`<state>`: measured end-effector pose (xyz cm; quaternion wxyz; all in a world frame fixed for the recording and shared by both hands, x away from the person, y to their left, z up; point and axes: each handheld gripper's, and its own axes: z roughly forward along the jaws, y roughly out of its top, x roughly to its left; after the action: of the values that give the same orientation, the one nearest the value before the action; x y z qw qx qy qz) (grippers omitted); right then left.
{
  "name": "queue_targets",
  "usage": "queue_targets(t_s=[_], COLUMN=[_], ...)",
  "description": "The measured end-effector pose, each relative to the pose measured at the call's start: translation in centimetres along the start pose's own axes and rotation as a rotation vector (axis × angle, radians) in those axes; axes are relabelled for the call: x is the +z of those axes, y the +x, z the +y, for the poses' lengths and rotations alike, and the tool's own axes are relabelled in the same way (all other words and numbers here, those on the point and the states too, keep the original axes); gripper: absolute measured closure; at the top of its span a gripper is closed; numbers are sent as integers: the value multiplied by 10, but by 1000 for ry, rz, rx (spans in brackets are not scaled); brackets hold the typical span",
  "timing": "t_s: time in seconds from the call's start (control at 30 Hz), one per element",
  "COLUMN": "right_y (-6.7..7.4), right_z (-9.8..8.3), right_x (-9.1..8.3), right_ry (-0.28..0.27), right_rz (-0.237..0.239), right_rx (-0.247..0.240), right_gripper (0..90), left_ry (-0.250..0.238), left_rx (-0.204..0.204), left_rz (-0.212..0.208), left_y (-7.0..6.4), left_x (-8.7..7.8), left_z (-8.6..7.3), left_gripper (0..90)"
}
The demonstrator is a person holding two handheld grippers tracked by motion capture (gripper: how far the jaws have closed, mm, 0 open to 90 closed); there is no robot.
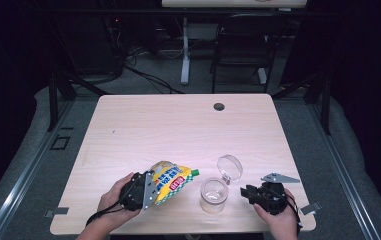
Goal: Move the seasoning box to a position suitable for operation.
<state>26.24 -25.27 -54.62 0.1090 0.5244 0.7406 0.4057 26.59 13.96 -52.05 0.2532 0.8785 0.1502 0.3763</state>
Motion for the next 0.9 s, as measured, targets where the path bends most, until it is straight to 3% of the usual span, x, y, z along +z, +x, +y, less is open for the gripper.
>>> queue_targets(t_s=[0.23,0.63,0.9], right_y=[0,0,0], right_z=[0,1,1], right_x=[-1,0,-1], right_ry=[-1,1,1], right_rz=[1,1,1], right_rx=[0,-7,-7], right_gripper=[686,686,686], left_ry=[1,16,15], left_rx=[23,107,133], left_rz=[11,46,59], left_y=[-2,-6,-9], left_x=[-3,-3,-1], left_z=[2,7,12], left_gripper=[628,629,629])
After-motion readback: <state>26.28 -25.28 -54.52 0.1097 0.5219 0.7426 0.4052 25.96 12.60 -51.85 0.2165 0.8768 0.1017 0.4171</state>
